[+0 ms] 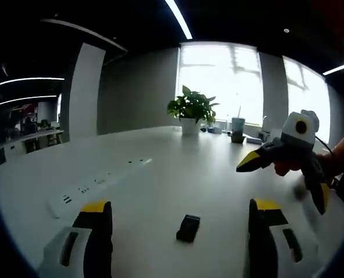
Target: Snap the two parts of the plastic buckle together until the buckle closes and remains connected.
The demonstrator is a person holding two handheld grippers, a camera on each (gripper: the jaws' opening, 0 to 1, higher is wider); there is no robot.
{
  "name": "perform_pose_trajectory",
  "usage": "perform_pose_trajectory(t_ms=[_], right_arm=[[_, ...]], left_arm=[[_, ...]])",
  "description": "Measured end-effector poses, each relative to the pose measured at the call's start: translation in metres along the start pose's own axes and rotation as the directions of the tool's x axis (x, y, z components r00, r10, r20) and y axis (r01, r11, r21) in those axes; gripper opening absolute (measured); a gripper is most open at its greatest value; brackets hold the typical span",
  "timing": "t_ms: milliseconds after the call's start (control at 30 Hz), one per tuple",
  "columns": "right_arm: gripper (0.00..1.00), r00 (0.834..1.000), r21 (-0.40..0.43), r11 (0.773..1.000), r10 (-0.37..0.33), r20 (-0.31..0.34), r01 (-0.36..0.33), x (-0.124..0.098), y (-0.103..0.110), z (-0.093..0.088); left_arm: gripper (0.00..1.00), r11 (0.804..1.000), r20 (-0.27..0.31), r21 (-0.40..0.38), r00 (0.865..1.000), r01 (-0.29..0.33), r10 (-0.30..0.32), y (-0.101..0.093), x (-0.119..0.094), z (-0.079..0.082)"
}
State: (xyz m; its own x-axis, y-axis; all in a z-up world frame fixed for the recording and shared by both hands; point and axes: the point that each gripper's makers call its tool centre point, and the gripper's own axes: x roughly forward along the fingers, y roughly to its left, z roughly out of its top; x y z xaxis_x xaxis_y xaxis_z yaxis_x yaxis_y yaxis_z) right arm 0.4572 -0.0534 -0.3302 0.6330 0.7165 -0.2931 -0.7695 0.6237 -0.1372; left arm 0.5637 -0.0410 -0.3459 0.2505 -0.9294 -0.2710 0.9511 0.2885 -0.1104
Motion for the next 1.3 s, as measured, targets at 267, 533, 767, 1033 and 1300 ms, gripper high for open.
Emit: perform_pose_trajectory(t_ms=[267,533,767,1033,1300], right_arm=[[1.0,1.0,0.004,1.0,0.002,-0.01,-0.002,0.0,0.002,-0.002],[1.0,1.0,0.033,0.999,-0.002,-0.006,0.002,0.002,-0.002,-0.004],[1.0,1.0,0.045,0.999,-0.017,-0.007,0.018,0.002,-0.005,-0.005],[1.0,1.0,0.056,0.998,-0.027,0.005,0.027,-0.001,-0.008,-0.004],[1.0,0.999,0.051,0.998,-0.048,-0.008,0.048,-0.003,-0.01,-0.007]], left_arm=[[1.0,1.0,-0.044,0.023,0.999,-0.01,0.011,-0.004,-0.006,-0.009],[0.99,0.996,-0.08,0.043,0.993,-0.078,0.082,0.005,-0.018,-0.017],[1.0,0.982,-0.063,0.017,0.98,-0.185,0.186,0.022,-0.031,-0.012],[0.99,0.973,-0.109,0.007,0.967,-0.23,0.23,0.033,-0.036,-0.02],[0.99,0.962,-0.11,0.013,0.956,-0.273,0.273,0.037,-0.042,-0.023]])
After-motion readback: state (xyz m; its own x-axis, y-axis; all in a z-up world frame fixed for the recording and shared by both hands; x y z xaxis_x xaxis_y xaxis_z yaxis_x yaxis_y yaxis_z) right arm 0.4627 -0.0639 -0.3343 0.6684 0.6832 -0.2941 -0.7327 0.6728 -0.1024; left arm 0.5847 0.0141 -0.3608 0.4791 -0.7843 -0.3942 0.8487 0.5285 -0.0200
